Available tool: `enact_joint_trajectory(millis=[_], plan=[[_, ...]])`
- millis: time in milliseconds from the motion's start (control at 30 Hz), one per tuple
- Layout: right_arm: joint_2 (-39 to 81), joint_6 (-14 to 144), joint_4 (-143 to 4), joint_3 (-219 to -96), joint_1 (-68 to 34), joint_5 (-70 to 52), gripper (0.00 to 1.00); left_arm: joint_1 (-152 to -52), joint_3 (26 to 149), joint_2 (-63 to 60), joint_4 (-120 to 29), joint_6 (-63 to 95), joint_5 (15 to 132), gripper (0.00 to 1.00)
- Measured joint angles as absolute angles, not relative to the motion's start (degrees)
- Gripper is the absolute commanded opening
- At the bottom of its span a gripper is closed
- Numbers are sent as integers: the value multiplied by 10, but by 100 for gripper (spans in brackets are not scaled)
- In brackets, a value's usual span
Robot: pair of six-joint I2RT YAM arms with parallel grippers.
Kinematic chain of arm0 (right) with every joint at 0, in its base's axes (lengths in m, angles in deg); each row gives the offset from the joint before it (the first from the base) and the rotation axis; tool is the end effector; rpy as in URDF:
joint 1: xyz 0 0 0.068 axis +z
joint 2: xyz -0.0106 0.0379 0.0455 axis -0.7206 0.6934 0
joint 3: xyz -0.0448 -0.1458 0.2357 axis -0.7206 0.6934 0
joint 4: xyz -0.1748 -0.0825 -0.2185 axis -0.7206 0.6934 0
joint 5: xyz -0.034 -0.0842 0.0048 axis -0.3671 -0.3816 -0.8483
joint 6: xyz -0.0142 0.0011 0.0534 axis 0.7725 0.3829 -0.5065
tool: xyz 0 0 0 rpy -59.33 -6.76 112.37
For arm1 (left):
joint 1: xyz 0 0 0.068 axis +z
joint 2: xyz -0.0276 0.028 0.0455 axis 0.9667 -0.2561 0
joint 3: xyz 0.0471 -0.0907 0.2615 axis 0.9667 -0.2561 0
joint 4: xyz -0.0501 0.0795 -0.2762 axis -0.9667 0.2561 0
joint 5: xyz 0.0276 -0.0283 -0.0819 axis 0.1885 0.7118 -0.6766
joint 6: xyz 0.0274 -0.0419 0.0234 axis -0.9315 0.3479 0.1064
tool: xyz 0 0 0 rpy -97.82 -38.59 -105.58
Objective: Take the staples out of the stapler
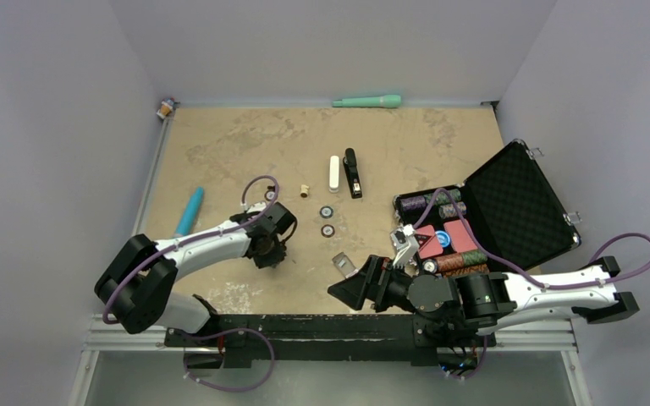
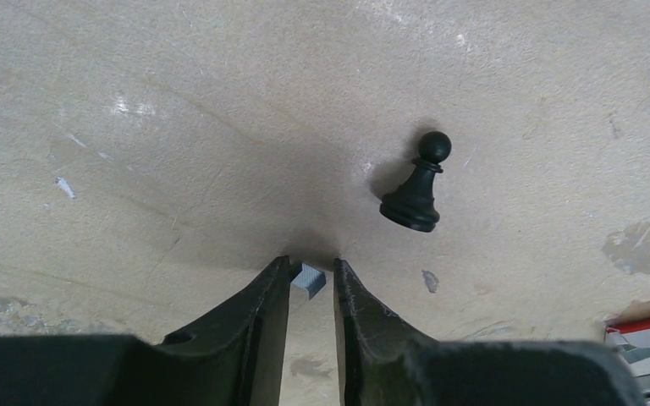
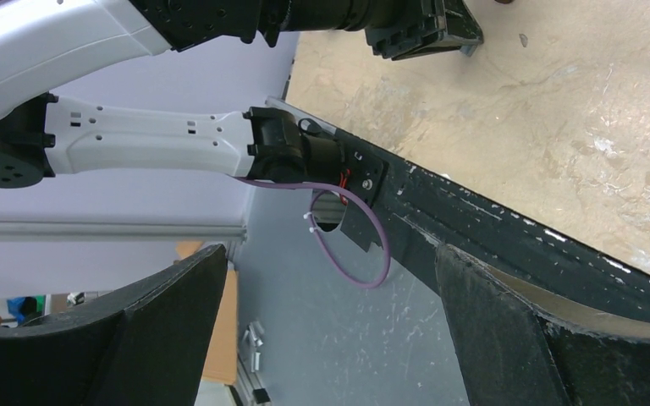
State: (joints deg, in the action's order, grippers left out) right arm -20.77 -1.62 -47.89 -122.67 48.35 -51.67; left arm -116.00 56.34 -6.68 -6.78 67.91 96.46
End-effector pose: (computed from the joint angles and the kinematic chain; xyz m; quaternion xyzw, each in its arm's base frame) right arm 0.0072 0.1837 0.3165 0.0241 0.8027 0.5142 0.3013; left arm 0.1982 -0.1587 0.1448 -0.2119 0.9615 -0.0169 0.1741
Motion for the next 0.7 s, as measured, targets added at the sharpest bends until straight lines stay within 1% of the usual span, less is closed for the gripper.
enact_joint_trajectory(millis=[300, 700], plan=[[-204, -16, -479, -1227, 484, -517, 98, -1166, 563, -66, -66, 597, 957, 33], [-158, -15, -479, -1232, 484, -516, 98, -1166, 563, -67, -93, 491, 920, 32]])
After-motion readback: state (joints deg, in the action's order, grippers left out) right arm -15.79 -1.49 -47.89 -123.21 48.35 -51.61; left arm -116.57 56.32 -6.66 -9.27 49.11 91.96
